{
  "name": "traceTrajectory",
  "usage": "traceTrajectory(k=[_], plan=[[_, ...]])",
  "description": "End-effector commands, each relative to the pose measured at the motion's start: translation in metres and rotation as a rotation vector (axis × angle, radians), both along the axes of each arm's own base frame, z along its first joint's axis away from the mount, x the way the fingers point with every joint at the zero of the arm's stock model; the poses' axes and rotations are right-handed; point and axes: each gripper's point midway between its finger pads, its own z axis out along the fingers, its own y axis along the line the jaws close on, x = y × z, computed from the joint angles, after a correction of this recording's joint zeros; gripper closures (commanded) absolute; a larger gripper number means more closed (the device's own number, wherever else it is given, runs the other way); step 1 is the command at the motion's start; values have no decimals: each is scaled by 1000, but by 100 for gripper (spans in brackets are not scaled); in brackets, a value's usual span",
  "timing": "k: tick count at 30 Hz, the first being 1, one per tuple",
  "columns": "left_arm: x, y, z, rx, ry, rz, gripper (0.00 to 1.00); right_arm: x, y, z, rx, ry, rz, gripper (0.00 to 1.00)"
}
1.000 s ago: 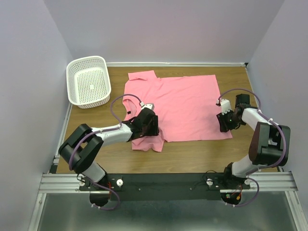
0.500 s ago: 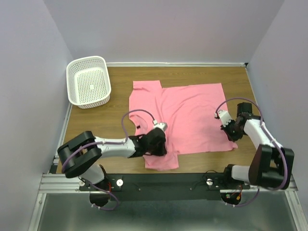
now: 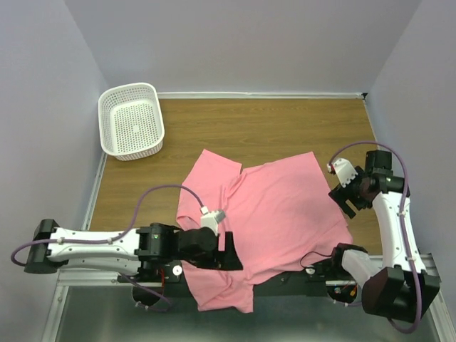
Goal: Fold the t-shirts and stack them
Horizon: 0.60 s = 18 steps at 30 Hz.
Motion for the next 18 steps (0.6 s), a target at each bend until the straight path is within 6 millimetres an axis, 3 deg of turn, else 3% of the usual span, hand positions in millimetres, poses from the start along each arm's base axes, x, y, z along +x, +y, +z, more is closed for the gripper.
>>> traceTrajectory(k=[1,2,3,6,7,8,9,10,11,12,13,14,15,17,18], plan=[[59,10,51,-65,-188,255,2,27,31,19,210,-47,-15,6],[70,10,60,-81,-225,279,2,38,36,26,248,-67,-7,6],[92,14,75,-107,-273,351,2,46,42,19,302,-33,-12,6],[139,31,93,-106,-435,462,2,76,77,28,523,-64,67,6],[174,54,94,-45,-574,515,2,87,96,23,668,-24,71,6],[193,62,99,-41,-634,553,2,100,103,25,725,-32,90,6],[212,53,119,-132,-696,538,3,117,108,36,778,-53,106,8],[258,72,123,-93,-804,581,16,131,119,27,900,12,83,14],[279,82,117,-62,-818,564,25,140,121,26,943,31,75,17],[299,72,98,-38,-752,471,31,160,125,26,1015,57,61,24],[328,96,93,48,-780,479,34,169,125,25,1032,62,55,26],[351,97,109,69,-822,477,34,176,124,22,1047,75,40,30],[372,97,82,139,-770,442,34,187,121,25,1035,58,36,34],[415,101,70,246,-782,383,35,207,110,12,989,41,-45,36],[428,103,63,287,-777,361,36,223,104,8,960,-26,-52,36]])
